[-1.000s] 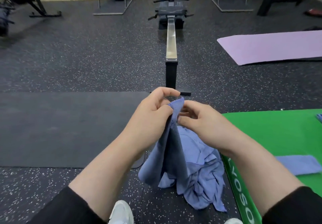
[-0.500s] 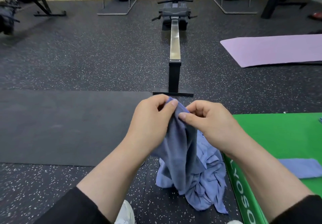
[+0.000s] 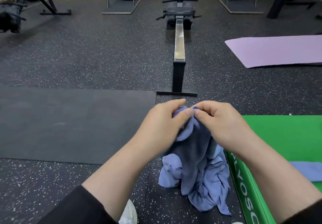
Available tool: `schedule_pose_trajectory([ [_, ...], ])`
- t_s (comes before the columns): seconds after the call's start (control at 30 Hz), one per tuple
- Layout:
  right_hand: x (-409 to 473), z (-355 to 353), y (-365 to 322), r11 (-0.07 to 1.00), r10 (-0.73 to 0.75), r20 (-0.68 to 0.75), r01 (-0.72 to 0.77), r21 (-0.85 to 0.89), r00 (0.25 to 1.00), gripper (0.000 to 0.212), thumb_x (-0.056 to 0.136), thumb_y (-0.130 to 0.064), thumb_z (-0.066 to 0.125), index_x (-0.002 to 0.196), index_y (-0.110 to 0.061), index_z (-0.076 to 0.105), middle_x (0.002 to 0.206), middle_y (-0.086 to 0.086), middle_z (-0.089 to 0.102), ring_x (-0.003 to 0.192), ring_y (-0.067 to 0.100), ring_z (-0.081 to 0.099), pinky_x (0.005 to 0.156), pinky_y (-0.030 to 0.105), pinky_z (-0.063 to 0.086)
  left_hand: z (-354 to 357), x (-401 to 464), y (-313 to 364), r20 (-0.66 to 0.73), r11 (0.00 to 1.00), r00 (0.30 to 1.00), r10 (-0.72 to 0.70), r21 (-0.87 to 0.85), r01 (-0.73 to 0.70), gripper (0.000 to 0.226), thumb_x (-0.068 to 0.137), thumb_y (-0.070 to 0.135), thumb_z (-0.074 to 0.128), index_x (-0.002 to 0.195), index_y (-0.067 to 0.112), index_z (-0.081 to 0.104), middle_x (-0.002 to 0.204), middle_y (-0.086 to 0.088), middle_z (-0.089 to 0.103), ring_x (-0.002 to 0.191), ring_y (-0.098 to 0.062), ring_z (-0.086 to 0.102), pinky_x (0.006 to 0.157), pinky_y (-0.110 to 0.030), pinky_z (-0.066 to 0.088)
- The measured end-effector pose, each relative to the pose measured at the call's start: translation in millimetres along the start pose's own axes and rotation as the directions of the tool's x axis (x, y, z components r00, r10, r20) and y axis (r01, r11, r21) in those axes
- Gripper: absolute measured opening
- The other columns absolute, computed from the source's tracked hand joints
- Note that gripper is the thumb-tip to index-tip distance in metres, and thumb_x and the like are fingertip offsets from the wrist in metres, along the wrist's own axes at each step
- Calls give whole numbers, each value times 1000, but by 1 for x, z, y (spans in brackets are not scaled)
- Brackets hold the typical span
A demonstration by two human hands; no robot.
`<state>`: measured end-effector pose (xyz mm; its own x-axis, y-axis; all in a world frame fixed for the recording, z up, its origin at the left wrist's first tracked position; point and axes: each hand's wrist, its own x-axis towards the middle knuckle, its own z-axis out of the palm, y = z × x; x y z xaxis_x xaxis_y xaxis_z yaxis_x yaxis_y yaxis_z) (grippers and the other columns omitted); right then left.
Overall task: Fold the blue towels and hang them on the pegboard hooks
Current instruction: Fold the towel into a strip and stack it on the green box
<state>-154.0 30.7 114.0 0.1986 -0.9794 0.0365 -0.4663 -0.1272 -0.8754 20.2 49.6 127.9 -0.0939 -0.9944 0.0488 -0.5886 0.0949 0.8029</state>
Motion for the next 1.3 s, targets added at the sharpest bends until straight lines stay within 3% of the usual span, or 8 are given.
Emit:
schedule_pose_trajectory([
  [0.2, -4, -1, -5, 980, 80, -53, -69, 187, 995, 14, 91, -22, 73, 79, -13, 74, 73, 8, 75, 62, 9, 57, 63, 28, 45, 3, 0, -4, 71, 995, 997, -2, 96, -5, 39, 100, 40, 56, 67, 20, 53, 55, 10, 48, 54, -6, 41, 51, -21, 31],
  [0.4, -4, -3, -1, 998, 41, 107, -45, 32, 993, 24, 95, -30, 68, 79, -12, 69, 63, -5, 56, 59, 7, 41, 59, 29, 33, -14, 8, -2, -356, 994, 934, 1, -105, -42, 41, 103, 31, 52, 70, 6, 46, 58, 8, 40, 58, -10, 33, 56, -27, 31],
  [0.5, -5, 5, 1, 998, -7, 105, 13, -55, 994, 25, 100, -25, 59, 77, -16, 62, 58, -14, 52, 54, 1, 40, 57, 22, 35, -24, 12, -10, -414, 984, 907, -79, -180, 4, 36, 102, 33, 54, 71, 13, 49, 57, 14, 43, 56, -8, 38, 56, -25, 33],
  [0.6, -1, 8, 2, 999, -37, -63, 35, -36, 997, 22, 101, -22, 57, 80, -17, 63, 59, -16, 52, 56, 1, 41, 57, 19, 35, -24, 7, -6, -322, 992, 939, -120, -72, 102, 11, 95, 40, 61, 105, 35, 60, 80, 18, 62, 76, 3, 57, 65, -16, 39],
  [0.77, -1, 6, -4, 996, -93, -7, 93, -1, 996, 19, 101, -19, 58, 87, -18, 71, 76, -4, 70, 70, 3, 53, 73, 32, 46, -7, -5, 2, 105, 990, 994, 37, 131, -51, 50, 98, 47, 55, 146, 49, 42, 107, 12, 71, 105, -7, 62, 87, -24, 44],
  [0.97, -4, 3, -2, 997, -79, 56, 80, -16, 995, 17, 101, -22, 59, 92, -22, 74, 86, -3, 75, 82, 15, 65, 86, 40, 50, -7, -2, -2, 160, 985, 986, 41, 161, -67, 22, 102, 46, 50, 122, 44, 58, 104, 19, 68, 92, 3, 59, 75, -21, 39],
  [1.13, -4, 3, -2, 997, -43, -2, 43, 59, 999, 15, 96, -24, 66, 85, -19, 74, 80, 5, 74, 69, 6, 55, 70, 33, 48, -7, 3, -9, -46, 978, 998, 51, 206, -40, 22, 97, 45, 57, 82, 30, 56, 68, 12, 59, 71, -5, 54, 65, -28, 40],
  [1.3, -4, 2, 2, 1000, -15, 92, 14, 7, 996, 23, 93, -29, 70, 78, -13, 66, 61, -7, 56, 60, 5, 42, 61, 31, 35, -27, 9, -6, -463, 999, 886, -11, -52, -14, 23, 100, 31, 59, 82, 16, 61, 68, 2, 62, 65, -5, 52, 63, -12, 39],
])
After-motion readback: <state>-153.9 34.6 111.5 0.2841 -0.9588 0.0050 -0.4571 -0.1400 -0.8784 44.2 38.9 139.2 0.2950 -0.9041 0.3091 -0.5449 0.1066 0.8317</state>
